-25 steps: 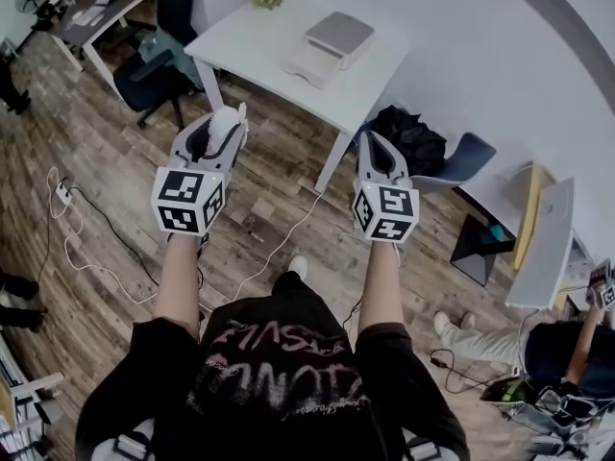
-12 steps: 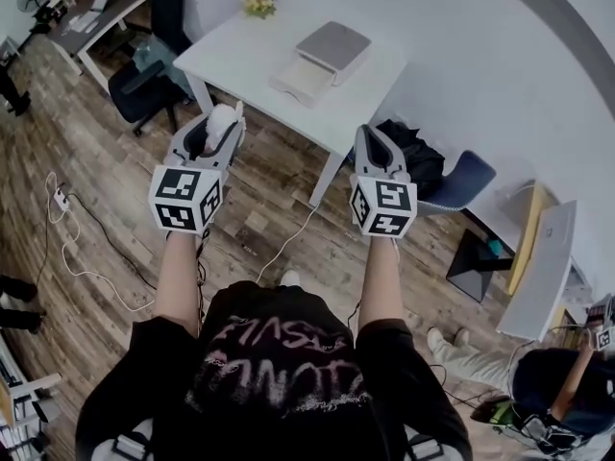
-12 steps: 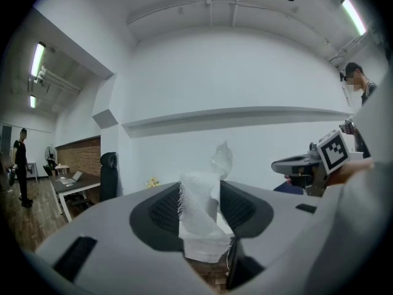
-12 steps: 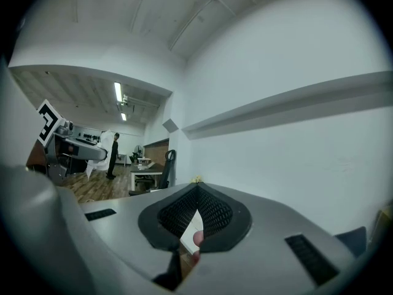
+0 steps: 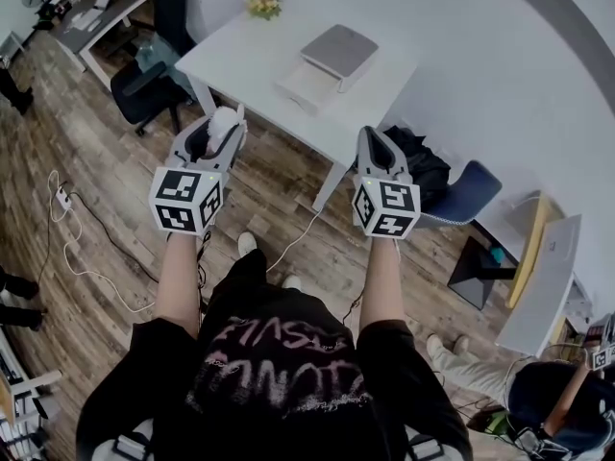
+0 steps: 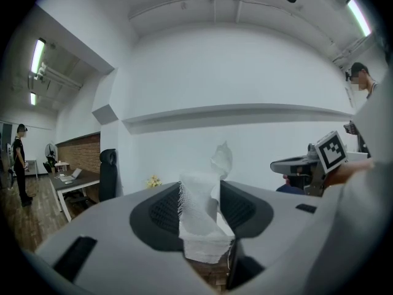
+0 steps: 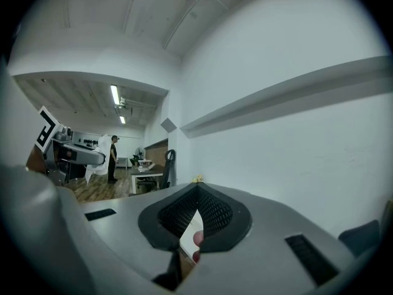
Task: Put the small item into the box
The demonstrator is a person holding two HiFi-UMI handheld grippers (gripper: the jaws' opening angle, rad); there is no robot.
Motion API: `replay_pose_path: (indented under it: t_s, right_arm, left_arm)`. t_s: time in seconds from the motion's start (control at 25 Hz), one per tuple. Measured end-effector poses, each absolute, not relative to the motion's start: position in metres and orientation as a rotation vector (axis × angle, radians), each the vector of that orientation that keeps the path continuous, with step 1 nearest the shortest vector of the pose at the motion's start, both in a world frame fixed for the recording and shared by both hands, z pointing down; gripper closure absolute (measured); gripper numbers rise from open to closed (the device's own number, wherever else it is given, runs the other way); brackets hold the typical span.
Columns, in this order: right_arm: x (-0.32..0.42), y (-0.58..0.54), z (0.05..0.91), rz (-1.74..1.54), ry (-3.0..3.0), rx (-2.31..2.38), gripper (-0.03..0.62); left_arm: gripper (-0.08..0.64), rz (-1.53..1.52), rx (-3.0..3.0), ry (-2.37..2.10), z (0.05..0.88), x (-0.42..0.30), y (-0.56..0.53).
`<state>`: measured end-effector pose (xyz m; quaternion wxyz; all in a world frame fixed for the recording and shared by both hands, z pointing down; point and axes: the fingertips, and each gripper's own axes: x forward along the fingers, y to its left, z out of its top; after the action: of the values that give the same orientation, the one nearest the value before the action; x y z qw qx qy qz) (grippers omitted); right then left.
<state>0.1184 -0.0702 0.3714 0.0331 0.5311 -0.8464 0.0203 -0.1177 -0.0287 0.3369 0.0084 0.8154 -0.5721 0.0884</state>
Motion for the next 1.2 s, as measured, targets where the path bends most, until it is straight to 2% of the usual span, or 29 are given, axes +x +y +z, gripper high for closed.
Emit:
replay_pose_path:
  t_s: [1.2]
  right_arm:
    - [0.052,-0.28,0.379,0.128,-2.364,1.924,0.583]
  left_arm:
    - [0.384,0.278,2.699,-1.429,0.358,-0.186,-0.283]
